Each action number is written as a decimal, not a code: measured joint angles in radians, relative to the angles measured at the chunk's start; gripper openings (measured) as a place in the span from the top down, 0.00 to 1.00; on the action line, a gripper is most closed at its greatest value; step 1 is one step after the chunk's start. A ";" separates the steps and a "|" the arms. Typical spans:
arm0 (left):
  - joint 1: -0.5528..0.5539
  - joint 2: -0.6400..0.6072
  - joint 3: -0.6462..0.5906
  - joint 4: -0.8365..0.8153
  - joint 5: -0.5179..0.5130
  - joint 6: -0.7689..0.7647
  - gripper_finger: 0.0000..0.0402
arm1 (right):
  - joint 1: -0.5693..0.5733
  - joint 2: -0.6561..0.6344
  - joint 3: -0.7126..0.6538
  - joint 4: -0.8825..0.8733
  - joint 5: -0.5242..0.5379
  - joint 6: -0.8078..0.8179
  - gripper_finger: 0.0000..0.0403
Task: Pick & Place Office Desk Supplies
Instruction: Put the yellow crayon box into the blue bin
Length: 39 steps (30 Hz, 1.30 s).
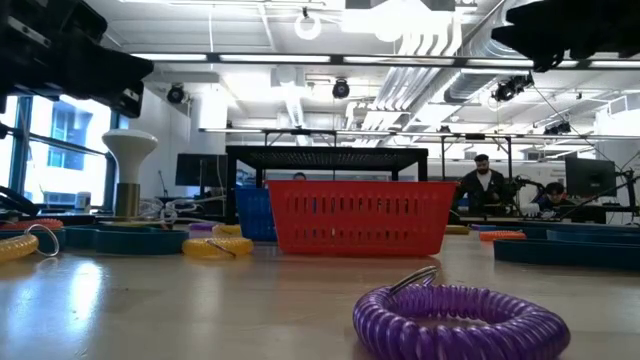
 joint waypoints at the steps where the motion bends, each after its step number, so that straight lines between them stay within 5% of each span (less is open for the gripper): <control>1: 0.000 0.001 0.000 0.000 -0.024 0.007 0.97 | 0.005 0.028 0.005 0.011 0.007 0.000 0.44; 13: 0.000 0.076 0.000 0.000 -0.215 0.088 0.56 | 0.109 0.396 0.154 0.310 -0.075 -0.086 0.33; 23: 0.002 0.154 0.000 -0.005 -0.296 0.305 0.50 | 0.092 0.627 0.302 0.301 -0.073 -0.216 0.33; 30: 0.029 0.265 0.001 -0.073 -0.541 0.039 0.50 | 0.040 0.671 0.302 0.271 -0.015 -0.213 0.33; 39: 0.072 0.485 0.001 -0.075 -0.548 -0.263 0.50 | 0.042 0.677 0.302 0.268 0.026 -0.167 0.33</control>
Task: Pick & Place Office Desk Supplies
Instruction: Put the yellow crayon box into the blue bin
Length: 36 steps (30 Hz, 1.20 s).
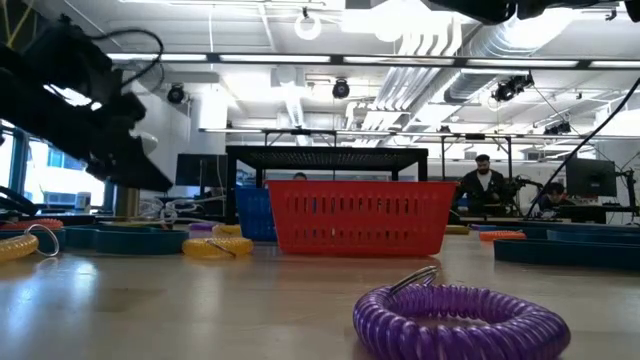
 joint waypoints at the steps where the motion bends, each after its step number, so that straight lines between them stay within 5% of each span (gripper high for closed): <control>1: 0.002 0.027 0.000 0.000 0.000 -0.022 0.50 | 0.000 0.000 0.000 0.000 0.000 0.001 0.33; 12: 0.002 0.224 0.036 -0.001 -0.111 -0.104 0.50 | 0.000 0.000 0.000 -0.001 0.001 0.092 0.33; 36: 0.002 0.248 0.049 0.062 -0.128 -0.071 0.50 | 0.015 -0.001 0.000 -0.052 0.000 0.270 0.33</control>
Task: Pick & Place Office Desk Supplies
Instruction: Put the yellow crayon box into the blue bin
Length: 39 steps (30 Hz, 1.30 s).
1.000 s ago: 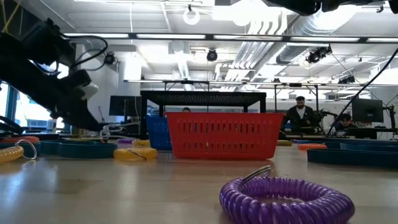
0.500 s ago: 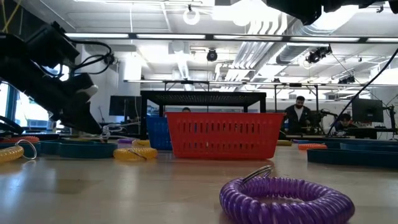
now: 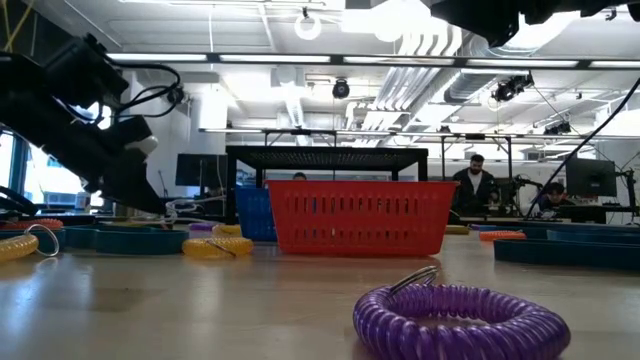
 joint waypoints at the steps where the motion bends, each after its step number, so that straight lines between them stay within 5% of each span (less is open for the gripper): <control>1: 0.000 0.005 0.000 0.000 0.000 -0.008 0.50 | 0.005 0.000 0.000 0.000 0.000 0.000 0.33; 11: -0.002 0.007 0.000 0.005 0.008 -0.009 0.49 | 0.027 0.000 0.000 0.009 0.000 0.000 0.33; 22: -0.008 0.007 0.001 0.004 0.015 -0.053 0.31 | 0.027 0.000 0.000 0.010 0.000 -0.003 0.33; 39: -0.006 0.025 0.001 -0.025 0.003 -0.121 0.30 | 0.026 0.000 0.000 0.004 0.000 -0.003 0.33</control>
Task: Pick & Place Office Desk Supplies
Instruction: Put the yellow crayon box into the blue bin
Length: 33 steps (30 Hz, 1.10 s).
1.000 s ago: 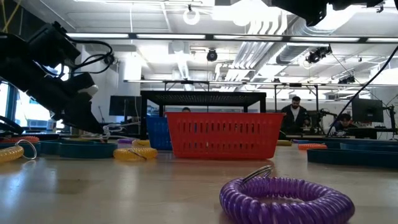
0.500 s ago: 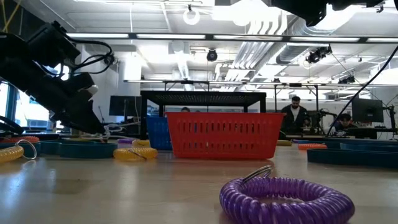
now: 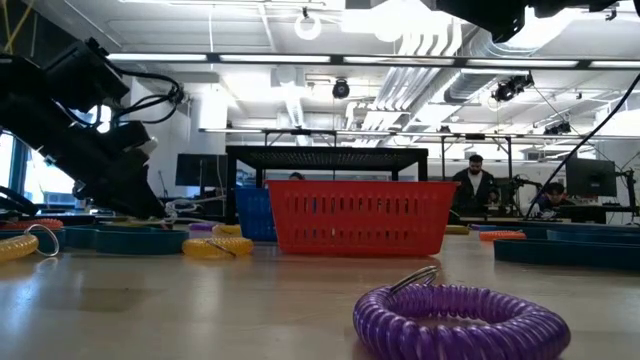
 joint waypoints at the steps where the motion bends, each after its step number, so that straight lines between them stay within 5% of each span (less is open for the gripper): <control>1: 0.000 0.009 0.000 -0.002 0.000 -0.009 0.30 | 0.000 0.000 0.000 0.000 0.000 0.000 0.33; 11: 0.003 0.129 0.002 0.013 -0.004 -0.067 0.30 | 0.000 0.000 0.000 -0.005 0.000 0.023 0.33; 33: 0.004 0.178 0.003 -0.014 0.046 -0.064 0.34 | 0.000 0.000 0.000 -0.007 0.000 0.053 0.33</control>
